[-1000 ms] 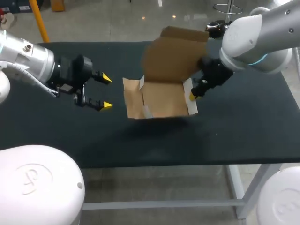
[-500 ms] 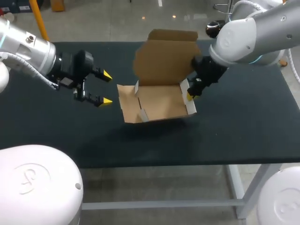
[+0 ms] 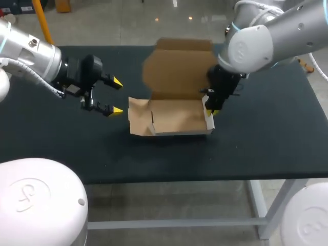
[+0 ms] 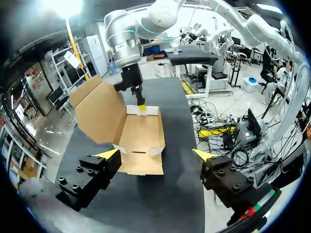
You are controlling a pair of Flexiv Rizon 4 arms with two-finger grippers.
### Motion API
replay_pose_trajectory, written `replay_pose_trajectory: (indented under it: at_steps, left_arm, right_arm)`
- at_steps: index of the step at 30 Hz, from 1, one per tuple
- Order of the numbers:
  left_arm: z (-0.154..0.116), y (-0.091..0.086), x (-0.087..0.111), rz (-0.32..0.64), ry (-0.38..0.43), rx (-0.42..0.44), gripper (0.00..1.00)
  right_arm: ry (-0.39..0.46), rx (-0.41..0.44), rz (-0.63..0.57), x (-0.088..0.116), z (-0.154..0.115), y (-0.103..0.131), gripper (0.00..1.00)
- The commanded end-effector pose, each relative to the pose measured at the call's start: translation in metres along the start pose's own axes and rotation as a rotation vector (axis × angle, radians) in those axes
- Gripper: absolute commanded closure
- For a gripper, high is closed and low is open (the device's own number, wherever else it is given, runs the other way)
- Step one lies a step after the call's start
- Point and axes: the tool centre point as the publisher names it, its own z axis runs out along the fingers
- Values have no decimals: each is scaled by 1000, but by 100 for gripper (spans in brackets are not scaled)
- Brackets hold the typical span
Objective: Assemble the packaging by folding the flat box into shape, placing the metal phone stand inside, and closing the box properly
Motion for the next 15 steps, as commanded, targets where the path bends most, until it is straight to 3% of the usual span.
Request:
replay_pose_trajectory:
  at_steps: [1,10,15]
  left_arm:
    - [-1,0,0,-1,3,-4,0]
    - [-1,0,0,-1,3,-4,0]
    - [3,1,-1,31,12,-63,0]
  right_arm:
    - [-100,18,23,6,0,0,100]
    - [-145,85,80,1,7,-7,100]
    - [-139,106,69,3,12,-8,100]
